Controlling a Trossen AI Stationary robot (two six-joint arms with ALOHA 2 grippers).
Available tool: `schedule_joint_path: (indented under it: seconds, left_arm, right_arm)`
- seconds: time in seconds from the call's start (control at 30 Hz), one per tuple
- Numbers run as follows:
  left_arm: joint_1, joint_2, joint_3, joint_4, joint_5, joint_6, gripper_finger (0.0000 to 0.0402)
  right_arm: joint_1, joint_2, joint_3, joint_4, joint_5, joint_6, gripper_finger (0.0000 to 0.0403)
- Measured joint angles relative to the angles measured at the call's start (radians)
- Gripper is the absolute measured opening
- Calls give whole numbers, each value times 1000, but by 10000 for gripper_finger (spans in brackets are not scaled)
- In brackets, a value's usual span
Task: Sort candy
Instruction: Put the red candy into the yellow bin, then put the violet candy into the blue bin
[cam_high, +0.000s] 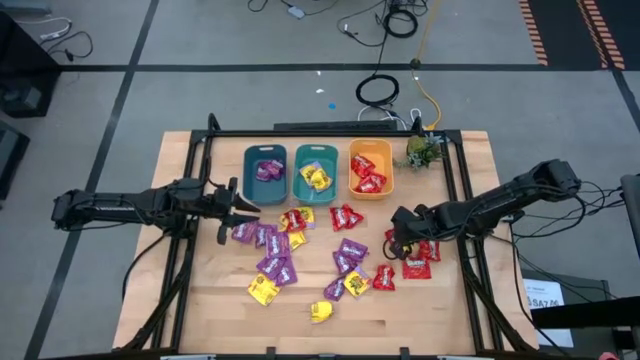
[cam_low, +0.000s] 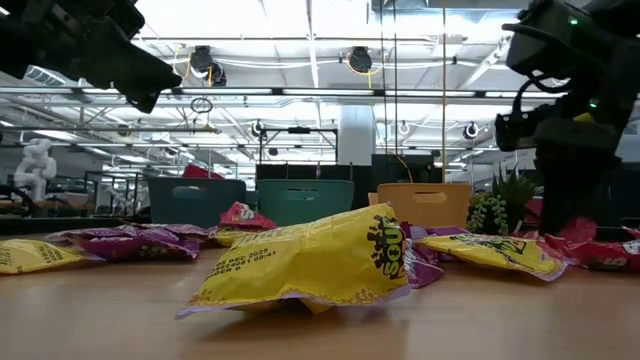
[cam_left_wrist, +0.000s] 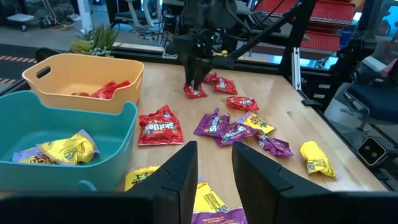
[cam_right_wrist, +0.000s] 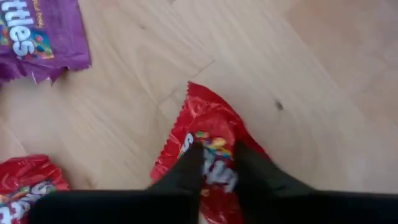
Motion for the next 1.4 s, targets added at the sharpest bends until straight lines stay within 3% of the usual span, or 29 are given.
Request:
schedule_joint_path:
  seconds: [0.07,0.23,0.37,0.63,0.93,1.13,1.4]
  left_arm:
    - [0,0,0,1,0,0,109]
    - [0,0,0,4,0,1,109]
    - [0,0,0,3,0,1,109]
    - [0,0,0,3,0,1,109]
    - [0,0,0,25,0,-1,109]
    - [0,2,0,90,-8,-163,109]
    - [0,2,0,114,-7,-171,109]
  right_arm:
    - [-10,3,38,-49,-12,-35,14]
    - [-54,5,219,-249,-24,-155,11]
    - [-102,5,391,-378,51,-259,1]
    - [-285,3,638,-333,272,-495,0]
    - [-550,45,639,-242,262,-542,2]
    - [-635,113,639,-238,176,-492,50]
    - [-654,141,639,-236,154,-406,152]
